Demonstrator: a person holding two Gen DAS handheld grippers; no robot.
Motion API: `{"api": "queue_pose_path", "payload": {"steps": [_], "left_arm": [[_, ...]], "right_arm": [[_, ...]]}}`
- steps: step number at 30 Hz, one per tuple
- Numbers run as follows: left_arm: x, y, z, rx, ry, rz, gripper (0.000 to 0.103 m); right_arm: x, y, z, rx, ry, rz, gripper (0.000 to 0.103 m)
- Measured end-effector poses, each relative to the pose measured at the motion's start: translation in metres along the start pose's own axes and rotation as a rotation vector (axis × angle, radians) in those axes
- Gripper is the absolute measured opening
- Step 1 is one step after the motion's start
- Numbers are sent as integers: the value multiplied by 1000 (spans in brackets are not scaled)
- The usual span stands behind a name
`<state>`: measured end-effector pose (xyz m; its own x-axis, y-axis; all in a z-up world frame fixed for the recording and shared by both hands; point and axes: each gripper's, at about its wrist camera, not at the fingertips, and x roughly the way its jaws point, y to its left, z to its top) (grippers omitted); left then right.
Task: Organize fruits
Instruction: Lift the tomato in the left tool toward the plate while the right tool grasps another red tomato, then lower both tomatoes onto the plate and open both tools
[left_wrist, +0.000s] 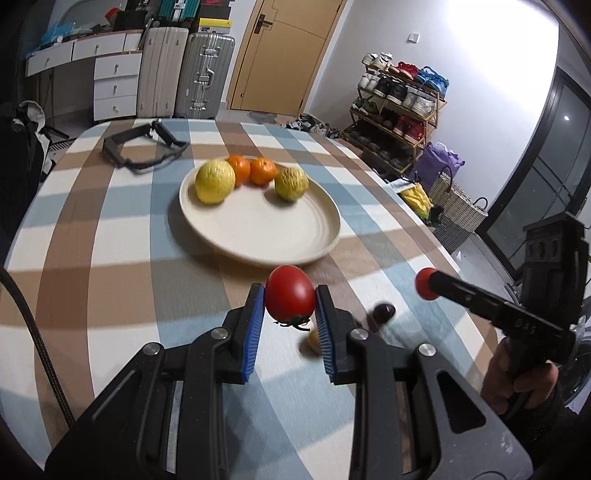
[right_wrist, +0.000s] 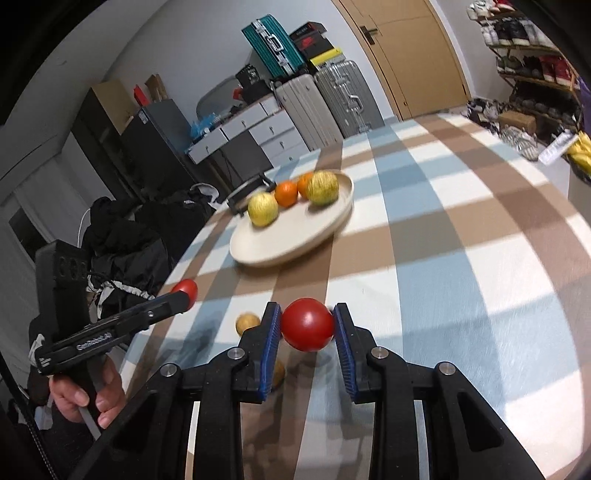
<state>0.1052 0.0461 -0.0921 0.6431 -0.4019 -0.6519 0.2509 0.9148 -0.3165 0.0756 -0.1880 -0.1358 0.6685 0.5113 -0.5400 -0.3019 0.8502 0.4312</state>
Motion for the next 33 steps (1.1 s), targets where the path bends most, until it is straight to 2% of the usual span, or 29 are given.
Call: {"api": "queue_pose_path", "payload": {"steps": [9,15,20,26,33], "left_arm": [[35,9,57,2,-29,36,25],[71,14,91,4,-18,42,25],[103,20,104,0,11,48,25],[132,28,111,7,48,55,25],[152,32,116,25,69,52,25]], "right_arm": [[17,4,66,-36,-25,61,30],[48,9,116,-73,-8,95,30],[87,15,152,-107,37,103,30],[138,16,171,-146,113,97,30],[184,18,169,-205,199,64,30]]}}
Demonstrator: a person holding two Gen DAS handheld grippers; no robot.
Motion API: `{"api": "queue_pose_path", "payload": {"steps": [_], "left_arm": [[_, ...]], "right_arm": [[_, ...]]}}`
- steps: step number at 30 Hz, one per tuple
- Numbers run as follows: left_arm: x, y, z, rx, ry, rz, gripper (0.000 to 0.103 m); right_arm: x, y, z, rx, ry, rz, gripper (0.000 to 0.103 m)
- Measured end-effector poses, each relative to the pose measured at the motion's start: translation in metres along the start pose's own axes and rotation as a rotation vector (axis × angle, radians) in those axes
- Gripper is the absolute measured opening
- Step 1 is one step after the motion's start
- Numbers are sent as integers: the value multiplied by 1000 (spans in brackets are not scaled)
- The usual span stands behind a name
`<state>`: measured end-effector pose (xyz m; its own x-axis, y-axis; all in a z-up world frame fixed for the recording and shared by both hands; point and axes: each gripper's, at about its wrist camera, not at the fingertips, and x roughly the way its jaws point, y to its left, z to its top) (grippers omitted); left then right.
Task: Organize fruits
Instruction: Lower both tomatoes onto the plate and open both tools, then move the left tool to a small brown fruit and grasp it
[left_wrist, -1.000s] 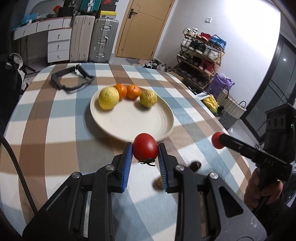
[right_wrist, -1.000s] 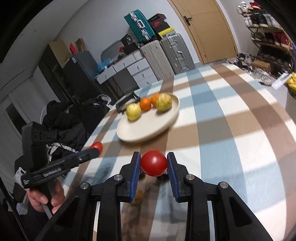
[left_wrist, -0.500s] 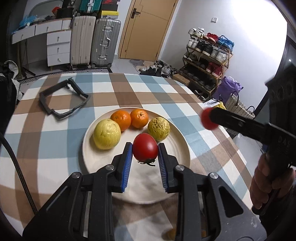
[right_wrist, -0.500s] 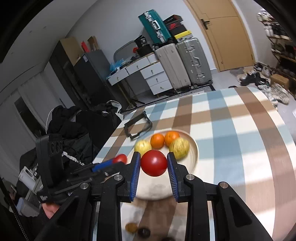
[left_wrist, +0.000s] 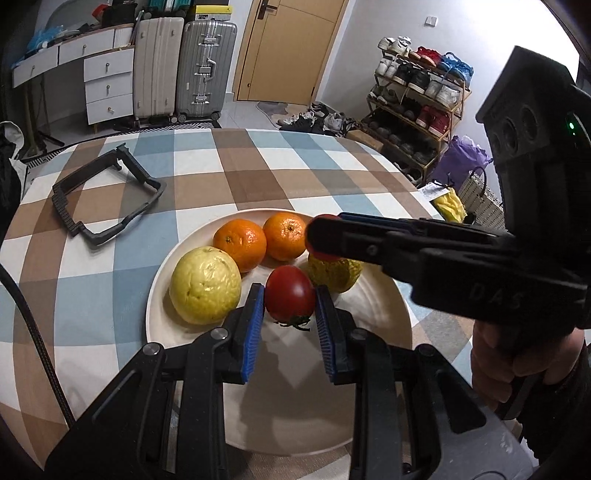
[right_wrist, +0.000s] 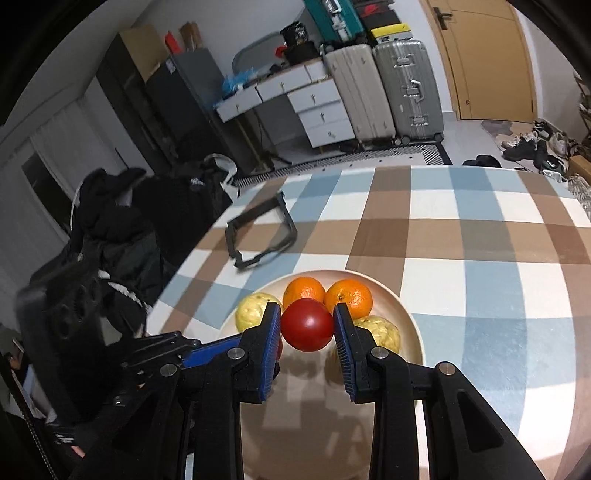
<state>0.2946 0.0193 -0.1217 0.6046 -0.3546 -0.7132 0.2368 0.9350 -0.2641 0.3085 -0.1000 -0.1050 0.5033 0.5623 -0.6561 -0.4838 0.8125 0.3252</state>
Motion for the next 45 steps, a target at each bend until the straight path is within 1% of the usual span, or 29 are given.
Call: {"api": "queue_pose_path", "payload": {"steps": [7,15,18,20,21,24,27,29,31,32,33,34,36,38,39,40,41,43,45], "left_arm": [[5,1,-1,10,8,3,25],[6,3,-2,4,-3,6,25],[6,4,-1,7,-7,6,25],[3,4,-2,10,-13,-3,26],[1,3,-2,13,-17,0,27],[-8,0,-2,15,-30,10,32],[-18,-3,-3,19,-41,18,36],[-27,-7,-4,28,-52,32,36],[-37,-11,-6,36,-61,42,36],[-41,-13,-6,39,-65,46,37],[-47,-16,-8,42,-70,53,40],[-54,-19,-9,46,-78,58,43],[-68,-26,-12,54,-102,70,51],[-81,-33,-14,62,-123,77,55],[-90,-37,-17,68,-134,83,57],[-95,-40,-18,71,-140,89,59],[-100,-42,-18,74,-145,93,64],[-113,-49,-22,80,-167,101,68],[-127,-55,-26,83,-198,131,81]], "right_arm": [[14,2,-2,-35,21,-31,30],[19,4,-3,-48,20,-59,30],[18,3,-2,-42,13,-65,31],[15,2,-3,-31,2,-50,31],[11,1,-3,-23,-6,-41,31],[-2,0,-3,-16,-40,-50,32],[-20,0,-4,-6,-81,-55,37],[-35,2,-6,-3,-112,-54,39],[-53,5,-9,-4,-152,-61,47],[-60,6,-11,-4,-169,-62,48],[-67,8,-14,-4,-185,-62,51],[-77,10,-17,-3,-202,-64,51],[-92,14,-23,-1,-226,-67,53],[-106,18,-30,-4,-249,-73,62],[-112,20,-33,-6,-262,-73,70],[-122,23,-38,-9,-289,-75,75],[-131,26,-43,-10,-310,-77,77],[-144,31,-52,-12,-334,-76,82],[-155,35,-61,-10,-356,-77,86]]}}
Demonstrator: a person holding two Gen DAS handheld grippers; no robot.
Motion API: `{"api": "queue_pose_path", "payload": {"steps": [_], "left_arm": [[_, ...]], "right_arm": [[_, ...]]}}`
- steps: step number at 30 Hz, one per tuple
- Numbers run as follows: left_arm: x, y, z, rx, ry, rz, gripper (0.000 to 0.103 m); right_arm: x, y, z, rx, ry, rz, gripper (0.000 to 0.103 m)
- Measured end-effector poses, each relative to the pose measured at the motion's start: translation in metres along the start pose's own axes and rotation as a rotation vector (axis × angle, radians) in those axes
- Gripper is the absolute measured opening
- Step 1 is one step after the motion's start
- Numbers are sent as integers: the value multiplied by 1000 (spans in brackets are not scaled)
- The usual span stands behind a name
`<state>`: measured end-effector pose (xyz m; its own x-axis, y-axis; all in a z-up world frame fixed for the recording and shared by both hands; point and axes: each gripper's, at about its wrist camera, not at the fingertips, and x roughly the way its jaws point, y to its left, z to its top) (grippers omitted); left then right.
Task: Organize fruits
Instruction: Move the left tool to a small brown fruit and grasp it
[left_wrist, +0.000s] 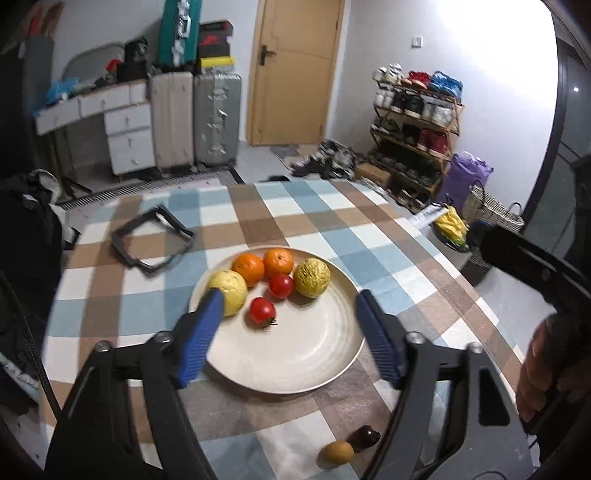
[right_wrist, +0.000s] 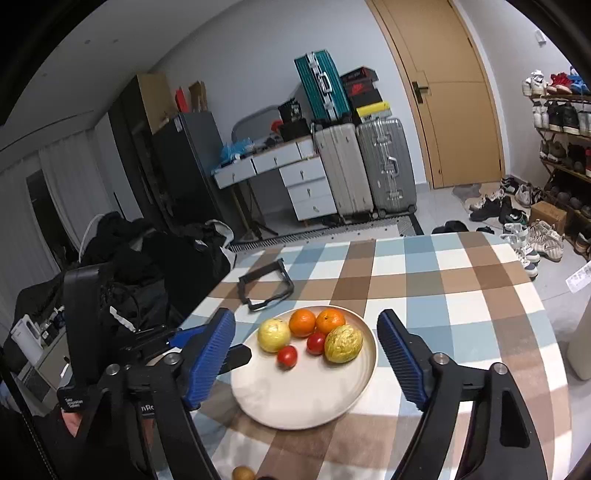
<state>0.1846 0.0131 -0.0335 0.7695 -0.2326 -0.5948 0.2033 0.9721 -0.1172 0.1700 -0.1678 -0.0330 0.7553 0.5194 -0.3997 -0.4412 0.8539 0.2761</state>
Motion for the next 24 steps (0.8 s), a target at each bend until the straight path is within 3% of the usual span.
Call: {"api": "queue_pose_path", "payload": {"steps": [5,9,17,24], "left_arm": [[-40,-12,-7,11,-57,29,86],[-65,-22,-16,18,-89,52,102],[-106,-38,-43,28,-107,71,102],[-117,-41,-77,-9,-54,77,102]], "right_arm": [[-35,12,-16,-26,-67,-24,93],[-55,19,-30,-31,-97,-38,99],[-86,35,-61,-33,-103,-71,103],[-107,44,-90,-56,-119,-124,103]]}}
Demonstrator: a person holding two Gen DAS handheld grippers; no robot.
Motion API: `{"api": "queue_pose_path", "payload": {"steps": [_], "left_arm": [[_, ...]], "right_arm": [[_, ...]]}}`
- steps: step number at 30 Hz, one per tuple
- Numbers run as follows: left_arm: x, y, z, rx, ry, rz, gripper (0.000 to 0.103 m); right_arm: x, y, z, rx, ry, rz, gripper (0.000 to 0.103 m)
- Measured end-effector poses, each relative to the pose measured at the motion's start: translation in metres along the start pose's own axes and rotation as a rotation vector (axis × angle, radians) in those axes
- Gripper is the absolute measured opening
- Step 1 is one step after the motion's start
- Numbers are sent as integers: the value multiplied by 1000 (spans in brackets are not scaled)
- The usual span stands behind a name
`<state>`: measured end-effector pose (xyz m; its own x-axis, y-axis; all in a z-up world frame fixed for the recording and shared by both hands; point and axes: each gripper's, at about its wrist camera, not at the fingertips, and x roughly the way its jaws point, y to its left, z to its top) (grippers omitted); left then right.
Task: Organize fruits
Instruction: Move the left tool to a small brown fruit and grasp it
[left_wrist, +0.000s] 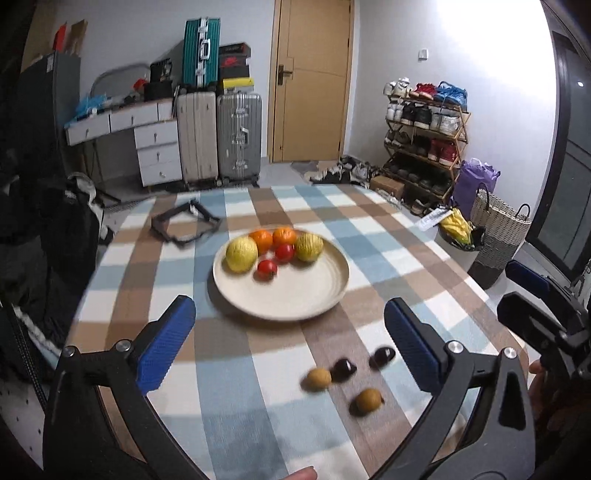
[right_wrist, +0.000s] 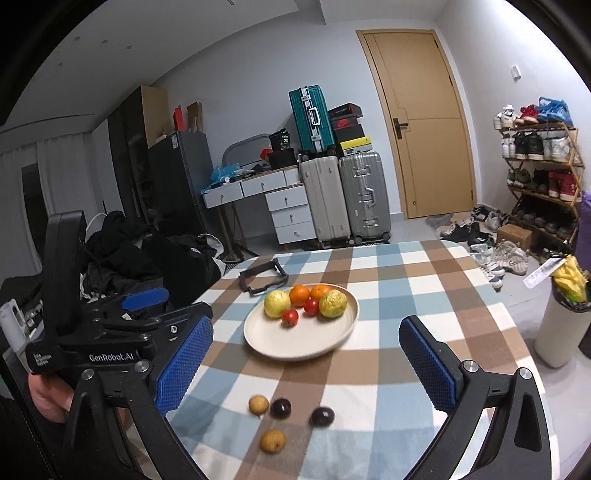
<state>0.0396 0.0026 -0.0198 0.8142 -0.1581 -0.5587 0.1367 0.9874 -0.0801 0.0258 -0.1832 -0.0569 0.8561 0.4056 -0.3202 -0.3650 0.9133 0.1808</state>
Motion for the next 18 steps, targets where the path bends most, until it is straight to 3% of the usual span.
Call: {"api": "queue_pose_path", "payload": {"steps": [9,18], "left_arm": [[8,-8,-49,-7,114,-24,102],[45,-28,-77,9,229,-89,102]], "right_arm": [[-18,-12,-35,29,55,-78,103],[-23,-12,-67,29,114,-117,103]]}}
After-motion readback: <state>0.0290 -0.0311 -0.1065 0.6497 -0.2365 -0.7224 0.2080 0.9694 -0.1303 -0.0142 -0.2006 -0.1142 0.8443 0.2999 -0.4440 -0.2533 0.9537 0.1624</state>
